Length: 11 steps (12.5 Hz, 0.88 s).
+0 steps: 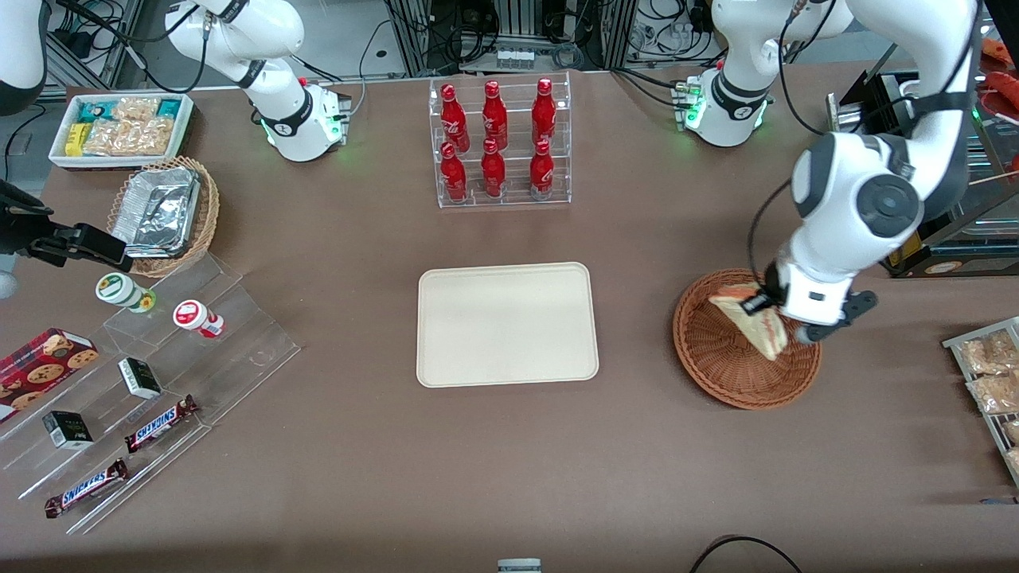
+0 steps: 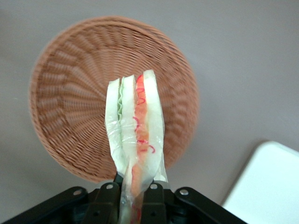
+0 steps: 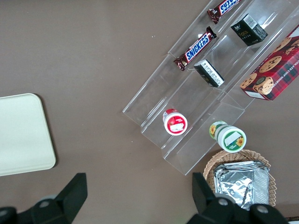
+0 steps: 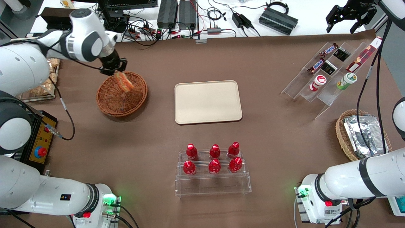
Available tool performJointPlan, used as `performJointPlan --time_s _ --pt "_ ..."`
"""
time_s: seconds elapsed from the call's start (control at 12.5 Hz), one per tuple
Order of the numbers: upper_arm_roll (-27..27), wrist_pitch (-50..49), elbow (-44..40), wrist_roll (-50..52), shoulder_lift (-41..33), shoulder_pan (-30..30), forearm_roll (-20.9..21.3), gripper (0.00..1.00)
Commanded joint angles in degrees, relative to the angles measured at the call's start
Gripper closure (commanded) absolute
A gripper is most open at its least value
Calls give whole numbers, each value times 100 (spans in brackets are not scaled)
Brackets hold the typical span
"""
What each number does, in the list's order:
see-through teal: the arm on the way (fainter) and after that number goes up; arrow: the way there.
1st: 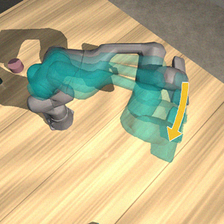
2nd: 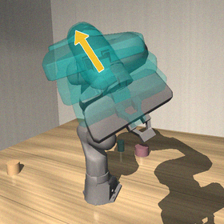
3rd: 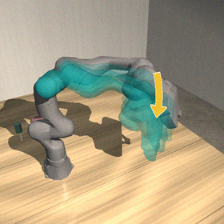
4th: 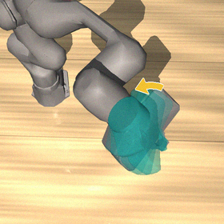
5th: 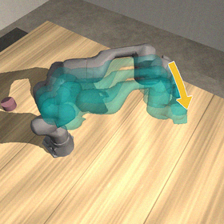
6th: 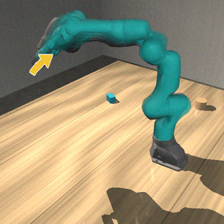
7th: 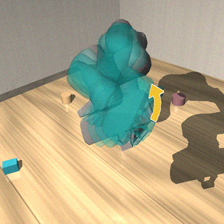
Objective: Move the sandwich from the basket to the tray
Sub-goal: 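Lift the sandwich and carry it over the cream tray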
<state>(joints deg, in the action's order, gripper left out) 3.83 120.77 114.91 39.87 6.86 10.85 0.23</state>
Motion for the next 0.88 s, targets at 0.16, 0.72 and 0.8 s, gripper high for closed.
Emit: performJointPlan --time_s 0.16,0.72,0.8 --pt "-5 -273 -1187 -23 849 1312 100 98" --pt "-5 -116 -2770 117 2555 2869 -5 98" --pt "-5 -28 -2894 213 2714 2975 3 98"
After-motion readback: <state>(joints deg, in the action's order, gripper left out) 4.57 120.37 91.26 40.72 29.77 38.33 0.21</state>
